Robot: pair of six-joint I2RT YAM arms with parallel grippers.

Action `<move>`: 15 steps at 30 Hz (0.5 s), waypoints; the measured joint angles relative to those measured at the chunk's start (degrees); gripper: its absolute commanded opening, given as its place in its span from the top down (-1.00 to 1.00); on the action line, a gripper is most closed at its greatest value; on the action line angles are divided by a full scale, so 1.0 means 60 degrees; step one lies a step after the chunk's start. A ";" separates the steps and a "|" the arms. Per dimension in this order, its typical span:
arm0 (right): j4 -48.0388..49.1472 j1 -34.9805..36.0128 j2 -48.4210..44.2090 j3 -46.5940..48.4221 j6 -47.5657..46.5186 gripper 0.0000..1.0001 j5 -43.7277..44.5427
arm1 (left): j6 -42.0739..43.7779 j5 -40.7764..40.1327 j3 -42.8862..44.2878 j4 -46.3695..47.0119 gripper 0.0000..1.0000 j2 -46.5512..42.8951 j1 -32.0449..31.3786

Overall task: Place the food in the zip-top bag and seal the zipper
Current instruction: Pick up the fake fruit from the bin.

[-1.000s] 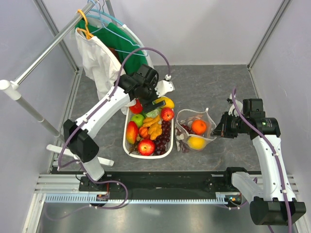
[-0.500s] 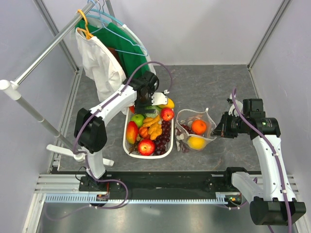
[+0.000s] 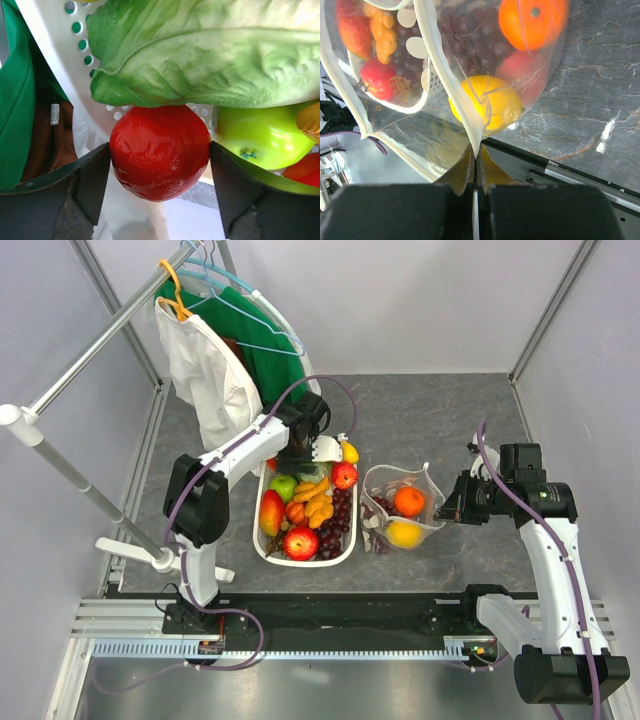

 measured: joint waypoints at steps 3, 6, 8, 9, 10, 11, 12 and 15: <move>0.0004 0.0000 0.0000 0.0000 0.0000 1.00 0.0004 | 0.0047 -0.0069 -0.0011 0.0000 -0.31 0.0000 0.0004; 0.0004 0.0000 0.0000 0.0000 0.0000 1.00 0.0000 | 0.0069 -0.0073 -0.0011 -0.0025 -0.19 -0.0018 -0.0011; 0.0004 0.0000 0.0000 0.0000 0.0000 1.00 0.0000 | 0.0066 0.0007 0.0022 -0.0182 -0.17 -0.0091 -0.0076; 0.0004 0.0000 0.0000 0.0000 0.0000 1.00 0.0000 | 0.0058 0.0109 0.0080 -0.0317 -0.16 -0.0149 -0.0106; 0.0004 0.0000 0.0000 0.0000 0.0000 1.00 0.0000 | 0.0055 0.0251 0.0164 -0.0492 -0.16 -0.0237 -0.0164; 0.0004 0.0000 0.0000 0.0000 0.0000 1.00 0.0000 | 0.0033 0.0393 0.0255 -0.0656 -0.15 -0.0379 -0.0277; 0.0004 0.0000 0.0000 0.0000 0.0000 1.00 0.0000 | -0.0007 0.0590 0.0339 -0.0801 -0.14 -0.0572 -0.0412; 0.0004 -0.0007 0.0000 0.0000 0.0000 1.00 0.0000 | -0.0262 0.1366 0.0885 -0.1275 -0.13 -0.1268 -0.1005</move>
